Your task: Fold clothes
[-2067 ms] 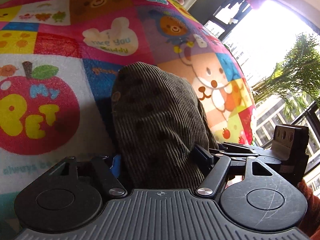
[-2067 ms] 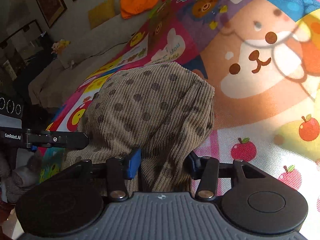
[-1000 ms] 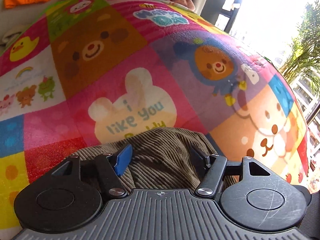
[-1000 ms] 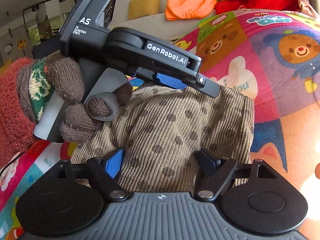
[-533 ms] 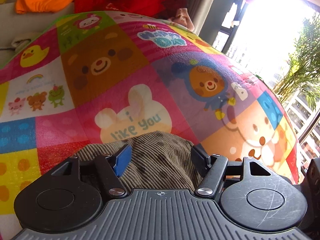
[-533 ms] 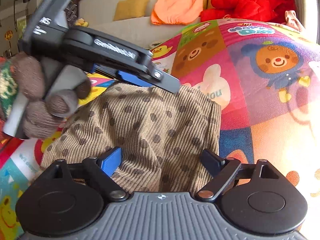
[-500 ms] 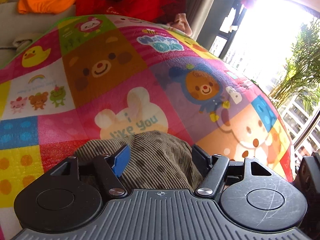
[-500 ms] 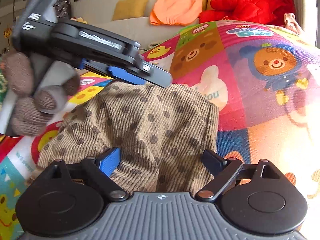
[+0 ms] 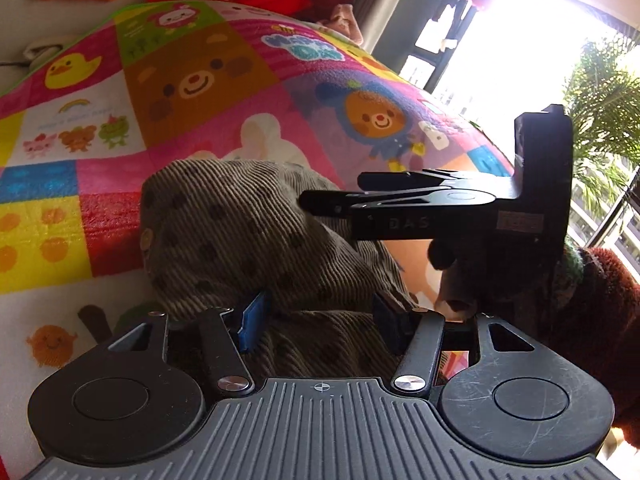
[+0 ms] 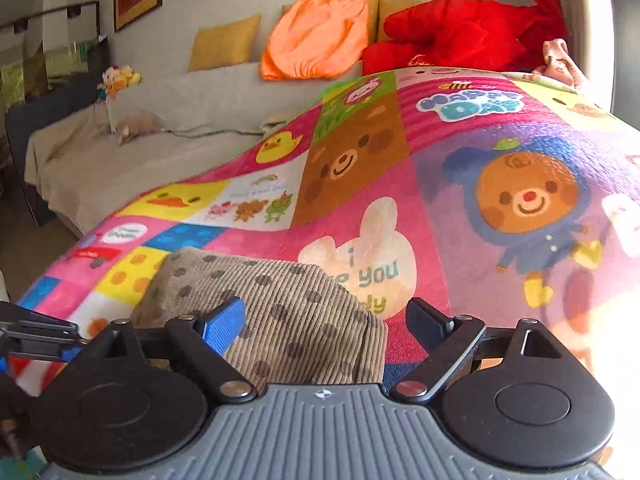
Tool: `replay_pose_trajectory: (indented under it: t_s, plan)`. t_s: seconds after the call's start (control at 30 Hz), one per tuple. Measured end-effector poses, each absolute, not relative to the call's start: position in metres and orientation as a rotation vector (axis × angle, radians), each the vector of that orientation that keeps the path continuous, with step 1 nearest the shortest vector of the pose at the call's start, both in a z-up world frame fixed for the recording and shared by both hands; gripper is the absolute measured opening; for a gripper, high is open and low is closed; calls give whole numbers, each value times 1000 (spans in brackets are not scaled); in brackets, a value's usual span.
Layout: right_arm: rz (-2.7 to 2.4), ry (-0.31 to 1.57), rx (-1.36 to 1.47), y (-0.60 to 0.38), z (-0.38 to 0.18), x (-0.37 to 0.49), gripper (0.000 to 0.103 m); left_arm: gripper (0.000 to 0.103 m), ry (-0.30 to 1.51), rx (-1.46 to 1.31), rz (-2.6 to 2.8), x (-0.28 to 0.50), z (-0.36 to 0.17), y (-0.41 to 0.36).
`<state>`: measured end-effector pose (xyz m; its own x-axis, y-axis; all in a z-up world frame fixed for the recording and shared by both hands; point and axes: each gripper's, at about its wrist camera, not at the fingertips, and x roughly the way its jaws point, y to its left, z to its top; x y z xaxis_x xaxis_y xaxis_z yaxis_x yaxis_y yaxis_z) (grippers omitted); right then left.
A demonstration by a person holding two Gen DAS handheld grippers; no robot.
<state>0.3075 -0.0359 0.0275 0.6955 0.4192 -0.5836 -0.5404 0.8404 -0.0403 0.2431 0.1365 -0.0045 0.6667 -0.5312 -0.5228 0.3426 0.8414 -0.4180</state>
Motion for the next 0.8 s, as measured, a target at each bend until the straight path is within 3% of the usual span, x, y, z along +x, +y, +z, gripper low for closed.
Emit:
replay_pose_trajectory:
  t_s: [0.07,0.1,0.13,0.27,0.33,0.5,0.63,0.7,0.8]
  plan:
    - [491,594,-319,-20,7,316,92,60,682,-303,-494,245,-5,137]
    - [477,583,-329,-18,2,318,101,60,683,-307,-493,246,-5,137]
    - [467,587,-312,-21,1,319,102,60,684,-311,-492,246,-5,137]
    - [444,610,-250,-41,4,309,102,65,676,-355,-469,239,-2,141]
    - [447,612,-220,-59,8,290,102,74,663,-340,-444,230,3,138]
    - [516,628,-169,-99,9,231,102,85,659,-254,-344,209,13,125]
    - [394,641,-371,-101,-13,203,102,88,679,-196,-182,186,13,121]
    - [385,645,-327,-112,-14,192,102,97,672,-222,-127,163,15,122]
    - [438,661,-192,-130,-9,171,103,102,650,-263,-38,124,14,113]
